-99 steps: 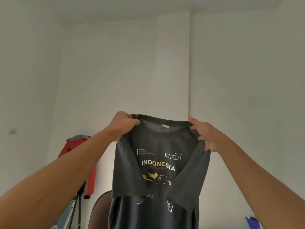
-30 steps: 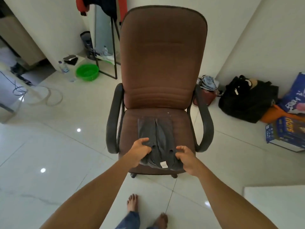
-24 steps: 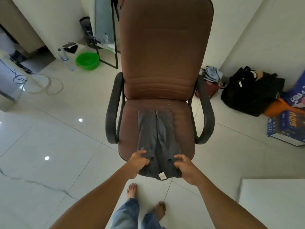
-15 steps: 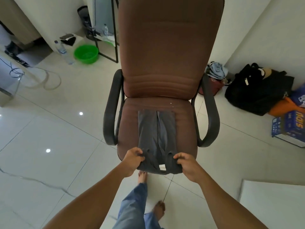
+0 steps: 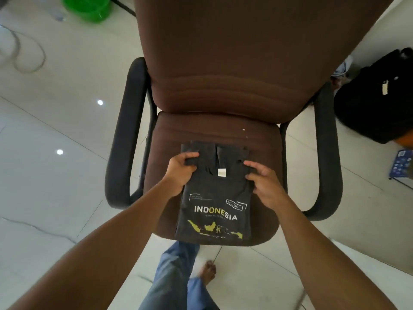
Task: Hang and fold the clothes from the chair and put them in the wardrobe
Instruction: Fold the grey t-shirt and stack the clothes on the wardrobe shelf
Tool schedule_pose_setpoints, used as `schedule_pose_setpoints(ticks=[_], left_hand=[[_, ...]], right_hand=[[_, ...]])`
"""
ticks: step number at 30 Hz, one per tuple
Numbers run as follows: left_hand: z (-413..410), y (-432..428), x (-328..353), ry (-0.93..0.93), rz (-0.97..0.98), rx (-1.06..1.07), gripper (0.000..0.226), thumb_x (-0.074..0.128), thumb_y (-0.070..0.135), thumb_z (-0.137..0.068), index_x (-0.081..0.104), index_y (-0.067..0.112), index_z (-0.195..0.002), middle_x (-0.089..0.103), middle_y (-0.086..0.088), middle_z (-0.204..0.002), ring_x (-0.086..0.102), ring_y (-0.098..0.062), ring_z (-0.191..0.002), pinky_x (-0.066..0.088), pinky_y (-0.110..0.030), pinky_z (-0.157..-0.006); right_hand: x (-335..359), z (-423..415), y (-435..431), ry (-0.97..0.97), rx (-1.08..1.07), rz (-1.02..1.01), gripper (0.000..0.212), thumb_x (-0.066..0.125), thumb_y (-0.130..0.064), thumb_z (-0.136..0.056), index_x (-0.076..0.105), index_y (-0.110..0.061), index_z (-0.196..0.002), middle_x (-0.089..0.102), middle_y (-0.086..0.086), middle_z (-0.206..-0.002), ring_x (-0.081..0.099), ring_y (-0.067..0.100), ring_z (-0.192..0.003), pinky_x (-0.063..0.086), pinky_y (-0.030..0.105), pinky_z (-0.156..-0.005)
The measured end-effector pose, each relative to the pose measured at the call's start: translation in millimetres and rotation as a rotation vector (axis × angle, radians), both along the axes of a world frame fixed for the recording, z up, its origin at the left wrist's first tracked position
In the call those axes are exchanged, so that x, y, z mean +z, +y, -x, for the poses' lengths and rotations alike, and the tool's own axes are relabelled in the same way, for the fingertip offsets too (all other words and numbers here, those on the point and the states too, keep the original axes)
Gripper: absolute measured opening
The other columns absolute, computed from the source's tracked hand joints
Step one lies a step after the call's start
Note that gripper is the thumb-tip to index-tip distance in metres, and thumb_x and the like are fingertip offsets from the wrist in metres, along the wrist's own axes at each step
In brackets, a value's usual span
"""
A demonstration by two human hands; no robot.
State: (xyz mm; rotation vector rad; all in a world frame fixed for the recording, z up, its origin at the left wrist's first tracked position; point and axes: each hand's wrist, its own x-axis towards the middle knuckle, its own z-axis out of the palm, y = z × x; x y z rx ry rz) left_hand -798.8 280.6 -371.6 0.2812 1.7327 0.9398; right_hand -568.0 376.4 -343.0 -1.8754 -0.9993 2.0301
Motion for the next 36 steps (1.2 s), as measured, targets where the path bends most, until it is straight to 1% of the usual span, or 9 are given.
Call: schedule_pose_setpoints(ticks=[6, 10, 12, 16, 19, 23, 27, 31, 36], left_hand=[[27, 51, -55, 0.165, 0.068, -0.011, 0.039, 0.053, -0.013, -0.092, 0.066, 0.012, -0.118, 0.056, 0.016, -0.103, 0.054, 0.005, -0.087, 0.046, -0.003, -0.064], [39, 61, -85, 0.312, 0.058, -0.075, 0.041, 0.058, -0.006, -0.089, 0.068, 0.021, -0.117, 0.065, 0.004, -0.114, 0.062, -0.015, -0.11, 0.055, -0.026, -0.092], [43, 64, -96, 0.416, 0.035, -0.149, 0.04, 0.06, -0.003, -0.088, 0.067, 0.021, -0.119, 0.064, -0.002, -0.123, 0.06, -0.018, -0.116, 0.05, -0.034, -0.103], [45, 70, -99, 0.583, -0.026, -0.194, 0.046, 0.065, -0.003, -0.086, 0.058, 0.017, -0.126, 0.051, -0.008, -0.129, 0.048, -0.011, -0.111, 0.042, -0.027, -0.106], [37, 63, -92, 0.616, -0.035, -0.211, 0.066, 0.073, 0.002, -0.081, 0.045, 0.017, -0.138, 0.038, -0.009, -0.142, 0.043, -0.02, -0.127, 0.037, -0.029, -0.112], [5, 21, -77, 0.525, 0.12, -0.255, 0.075, 0.075, 0.009, -0.081, 0.037, 0.02, -0.144, 0.042, -0.008, -0.14, 0.047, -0.027, -0.128, 0.044, -0.042, -0.109], [-42, -38, -52, 0.387, 0.295, -0.169, 0.057, 0.069, 0.015, -0.088, 0.04, 0.017, -0.137, 0.056, -0.007, -0.131, 0.056, -0.028, -0.119, 0.049, -0.045, -0.097], [-71, -78, -37, 0.347, 0.497, -0.109, 0.039, 0.062, 0.022, -0.095, 0.049, 0.01, -0.129, 0.063, -0.011, -0.123, 0.061, -0.032, -0.111, 0.047, -0.04, -0.086], [-77, -100, -42, 0.296, 0.531, 0.005, 0.026, 0.053, 0.022, -0.101, 0.065, 0.003, -0.115, 0.067, -0.012, -0.108, 0.056, -0.022, -0.087, 0.043, -0.032, -0.076]], right_hand=[[-64, 30, 65, -0.058, 0.025, -0.053, 0.043, 0.054, 0.007, -0.092, 0.067, -0.019, -0.123, 0.068, 0.003, -0.113, 0.068, 0.019, -0.102, 0.058, 0.042, -0.09], [-93, 39, 85, -0.092, -0.043, -0.08, 0.04, 0.06, 0.003, -0.091, 0.067, -0.022, -0.123, 0.063, -0.007, -0.111, 0.064, 0.01, -0.1, 0.057, 0.029, -0.083], [-106, 42, 90, -0.088, -0.063, -0.098, 0.039, 0.063, 0.003, -0.09, 0.068, -0.022, -0.119, 0.062, -0.006, -0.115, 0.063, 0.011, -0.105, 0.057, 0.031, -0.088], [-124, 44, 93, -0.135, -0.013, -0.224, 0.038, 0.065, 0.001, -0.089, 0.064, -0.022, -0.119, 0.063, -0.006, -0.117, 0.062, 0.006, -0.106, 0.054, 0.033, -0.097], [-120, 29, 78, -0.283, -0.048, -0.366, 0.036, 0.07, -0.007, -0.088, 0.061, -0.02, -0.121, 0.063, -0.006, -0.114, 0.063, 0.001, -0.094, 0.055, 0.026, -0.089], [-101, -8, 1, -0.498, 0.022, -0.38, 0.025, 0.071, -0.019, -0.089, 0.065, -0.007, -0.111, 0.064, -0.002, -0.089, 0.059, 0.004, -0.073, 0.056, 0.033, -0.081], [-83, -36, -70, -0.612, 0.266, -0.237, 0.035, 0.069, -0.037, -0.09, 0.067, -0.006, -0.106, 0.062, -0.001, -0.087, 0.057, 0.015, -0.081, 0.044, 0.025, -0.071], [-83, -41, -96, -0.636, 0.399, -0.195, 0.035, 0.065, -0.038, -0.093, 0.068, -0.005, -0.105, 0.071, 0.008, -0.097, 0.065, 0.024, -0.084, 0.033, 0.015, -0.052], [-75, -34, -100, -0.505, 0.277, -0.209, 0.037, 0.054, -0.027, -0.101, 0.061, -0.006, -0.131, 0.065, 0.007, -0.125, 0.06, 0.024, -0.116, 0.043, 0.025, -0.087]])
